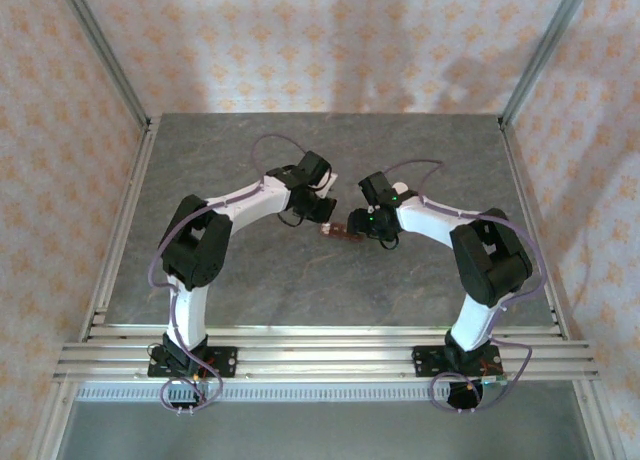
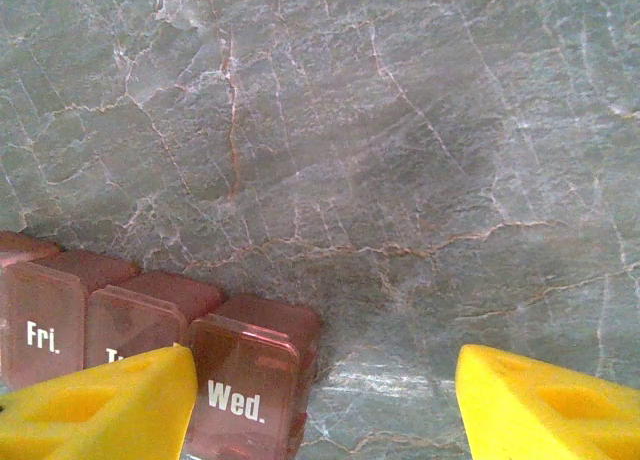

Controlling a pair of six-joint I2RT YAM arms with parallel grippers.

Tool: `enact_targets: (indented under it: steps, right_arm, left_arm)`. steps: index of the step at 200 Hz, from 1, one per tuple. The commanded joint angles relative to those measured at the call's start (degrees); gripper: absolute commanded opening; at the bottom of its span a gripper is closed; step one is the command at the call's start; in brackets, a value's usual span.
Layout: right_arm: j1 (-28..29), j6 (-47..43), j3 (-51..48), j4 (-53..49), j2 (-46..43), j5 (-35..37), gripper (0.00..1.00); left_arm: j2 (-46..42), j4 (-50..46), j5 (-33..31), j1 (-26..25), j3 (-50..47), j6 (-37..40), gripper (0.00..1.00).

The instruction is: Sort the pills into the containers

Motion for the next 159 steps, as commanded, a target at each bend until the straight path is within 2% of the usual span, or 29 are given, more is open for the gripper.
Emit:
enact_targets:
  steps: [1, 159]
  right_arm:
    - [0.41, 0.83, -0.94, -0.47, 1.61, 2.24, 0.69]
    - [0.41, 0.81, -1.2, 0.15, 2.18, 2.32, 0.69]
  left_arm:
    - [-2.92, 0.47, 0.27, -0.49, -1.22, -0.57, 0.0]
    - [-3.7, -0.1, -1.52, -2.82, -4.94, -0.14, 0.0]
